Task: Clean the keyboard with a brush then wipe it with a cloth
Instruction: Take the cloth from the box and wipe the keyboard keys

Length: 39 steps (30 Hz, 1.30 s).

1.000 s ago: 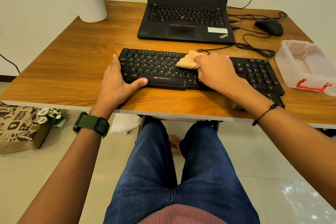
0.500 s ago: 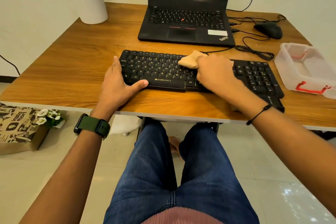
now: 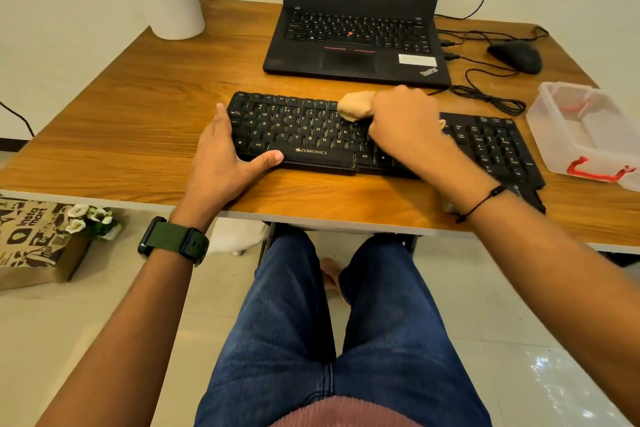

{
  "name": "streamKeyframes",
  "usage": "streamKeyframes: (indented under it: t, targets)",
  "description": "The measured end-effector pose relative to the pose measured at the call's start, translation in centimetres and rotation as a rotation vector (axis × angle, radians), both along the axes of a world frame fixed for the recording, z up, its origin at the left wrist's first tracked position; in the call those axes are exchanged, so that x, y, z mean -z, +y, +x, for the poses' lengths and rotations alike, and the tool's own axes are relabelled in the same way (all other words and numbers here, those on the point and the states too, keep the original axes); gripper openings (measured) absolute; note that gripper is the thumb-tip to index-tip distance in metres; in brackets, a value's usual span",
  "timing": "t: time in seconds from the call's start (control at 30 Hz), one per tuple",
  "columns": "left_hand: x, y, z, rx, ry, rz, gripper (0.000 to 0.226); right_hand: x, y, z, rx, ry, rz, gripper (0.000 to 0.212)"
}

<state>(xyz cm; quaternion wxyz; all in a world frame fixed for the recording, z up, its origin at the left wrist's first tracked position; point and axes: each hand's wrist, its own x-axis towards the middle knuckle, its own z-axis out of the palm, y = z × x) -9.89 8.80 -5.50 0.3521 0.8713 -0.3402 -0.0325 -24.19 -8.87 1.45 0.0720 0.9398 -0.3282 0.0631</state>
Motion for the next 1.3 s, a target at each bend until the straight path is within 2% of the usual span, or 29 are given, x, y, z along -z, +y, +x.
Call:
streamKeyframes:
  t: [0.2, 0.27, 0.33, 0.43, 0.53, 0.73, 0.83, 0.9, 0.97, 1.1, 1.3]
  targets:
    - [-0.1, 0.0, -0.1, -0.001, -0.024, 0.013, 0.113, 0.1, 3.2, 2.9, -0.155, -0.034, 0.028, 0.023]
    - [0.0, 0.0, 0.0, 0.001, -0.026, 0.012, 0.113, -0.9, 2.3, 3.2, -0.104, -0.107, 0.074, 0.025]
    - [0.1, 0.0, 0.1, 0.004, -0.021, 0.007, 0.114, -1.9, 0.7, 2.9, -0.024, -0.169, 0.035, 0.026]
    - [0.2, 0.0, 0.2, 0.006, -0.02, -0.003, 0.114, -1.8, -0.3, 2.4, 0.021, -0.077, -0.053, 0.027]
    - [0.3, 0.0, 0.3, 0.011, -0.027, 0.0, 0.115, -0.2, 1.3, 3.2, -0.042, 0.017, -0.056, 0.025]
    - [0.3, 0.1, 0.4, 0.018, -0.039, 0.01, 0.117, -0.2, 4.3, 6.8, -0.214, -0.014, -0.041, 0.024]
    - [0.4, 0.1, 0.4, 0.022, -0.037, 0.008, 0.117, -1.1, 3.5, 7.2, -0.165, -0.107, 0.021, 0.027]
    - [0.3, 0.1, 0.3, 0.027, -0.039, -0.001, 0.118, -1.7, 2.4, 7.0, -0.108, -0.162, -0.017, 0.027]
    - [0.3, 0.1, 0.3, 0.028, -0.033, 0.0, 0.119, -1.6, 2.1, 7.0, -0.091, -0.131, -0.066, 0.027]
    - [0.3, 0.1, 0.2, 0.035, -0.032, 0.0, 0.12, 0.3, 5.0, 8.2, -0.228, -0.034, -0.084, 0.018]
    - [0.3, 0.1, 0.5, 0.044, -0.033, -0.009, 0.123, -0.2, 8.1, 10.2, -0.387, -0.116, -0.026, 0.021]
